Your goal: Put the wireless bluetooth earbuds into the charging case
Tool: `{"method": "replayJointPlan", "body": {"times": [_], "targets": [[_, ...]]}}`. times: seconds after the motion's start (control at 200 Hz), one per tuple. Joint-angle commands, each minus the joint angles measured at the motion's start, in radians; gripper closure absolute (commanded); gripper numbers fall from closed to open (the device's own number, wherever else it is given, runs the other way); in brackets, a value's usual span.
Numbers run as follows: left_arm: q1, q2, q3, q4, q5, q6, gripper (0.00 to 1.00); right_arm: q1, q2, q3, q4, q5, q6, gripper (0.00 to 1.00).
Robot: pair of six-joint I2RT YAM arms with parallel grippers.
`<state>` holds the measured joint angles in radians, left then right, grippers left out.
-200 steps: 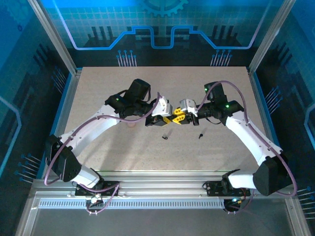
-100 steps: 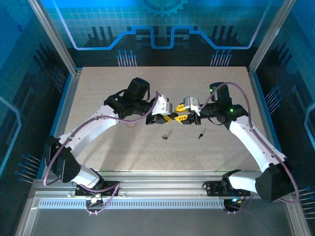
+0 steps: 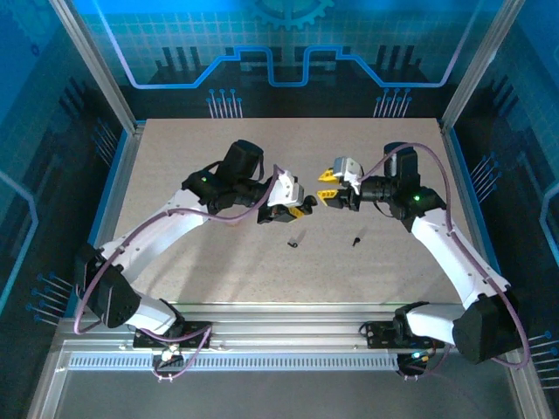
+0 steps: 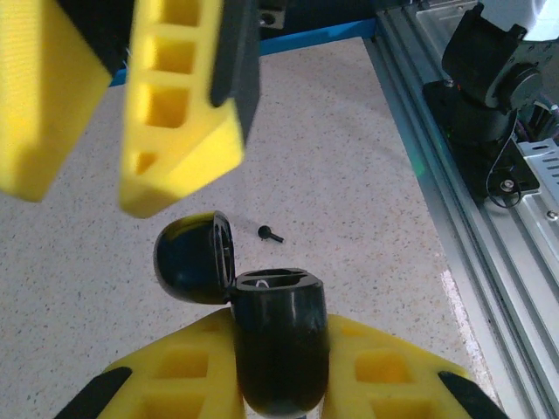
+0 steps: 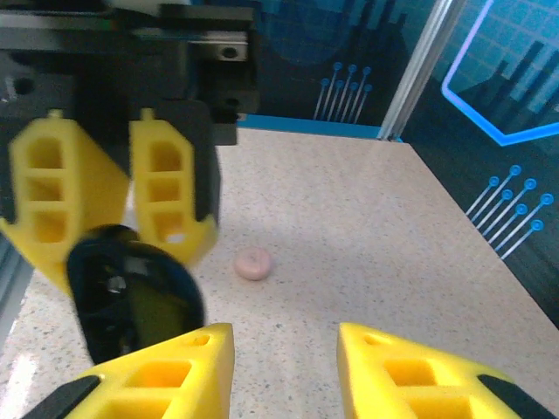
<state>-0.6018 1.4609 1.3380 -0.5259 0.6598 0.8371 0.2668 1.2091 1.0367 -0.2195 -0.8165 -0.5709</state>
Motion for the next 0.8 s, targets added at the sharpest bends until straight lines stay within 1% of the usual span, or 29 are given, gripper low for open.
{"method": "replayJointPlan", "body": {"times": [0.0,0.12,0.255,0.295,0.36,0.39,0.45,0.5,0.565,0.66,0.725,0.795], "targets": [[-0.003,-0.031,-0.018,0.031,0.062,-0.017,0.84,-0.012,-0.003,-0.013,0.049,0.037,0.053,0.64],[0.005,-0.039,-0.049,0.090,0.079,-0.061,0.84,-0.014,-0.011,-0.018,0.062,0.044,0.073,0.63],[0.032,-0.057,-0.116,0.222,0.112,-0.158,0.85,-0.037,-0.039,-0.033,0.086,0.053,0.125,0.62],[0.038,-0.065,-0.141,0.272,0.116,-0.189,0.85,-0.043,-0.048,-0.033,0.084,0.078,0.149,0.62],[0.048,-0.083,-0.194,0.378,0.117,-0.248,0.85,-0.047,-0.062,-0.022,0.061,0.180,0.214,0.61],[0.052,-0.093,-0.228,0.439,0.116,-0.281,0.85,-0.052,-0.069,-0.019,0.048,0.203,0.240,0.60],[0.058,-0.111,-0.293,0.564,0.113,-0.356,0.85,-0.055,-0.095,-0.029,0.047,0.199,0.268,0.60],[0.061,-0.124,-0.338,0.646,0.108,-0.397,0.85,-0.054,-0.122,-0.046,0.056,0.173,0.289,0.60],[0.060,-0.138,-0.379,0.710,0.100,-0.424,0.85,-0.047,-0.153,-0.061,0.041,0.140,0.294,0.59],[0.060,-0.162,-0.425,0.797,0.083,-0.472,0.85,-0.030,-0.186,-0.068,-0.020,0.142,0.301,0.58],[0.059,-0.180,-0.466,0.869,0.052,-0.495,0.85,-0.017,-0.194,-0.066,-0.059,0.189,0.355,0.56],[0.060,-0.197,-0.509,0.916,0.022,-0.501,0.85,-0.006,-0.184,-0.047,-0.121,0.329,0.490,0.50]]}}
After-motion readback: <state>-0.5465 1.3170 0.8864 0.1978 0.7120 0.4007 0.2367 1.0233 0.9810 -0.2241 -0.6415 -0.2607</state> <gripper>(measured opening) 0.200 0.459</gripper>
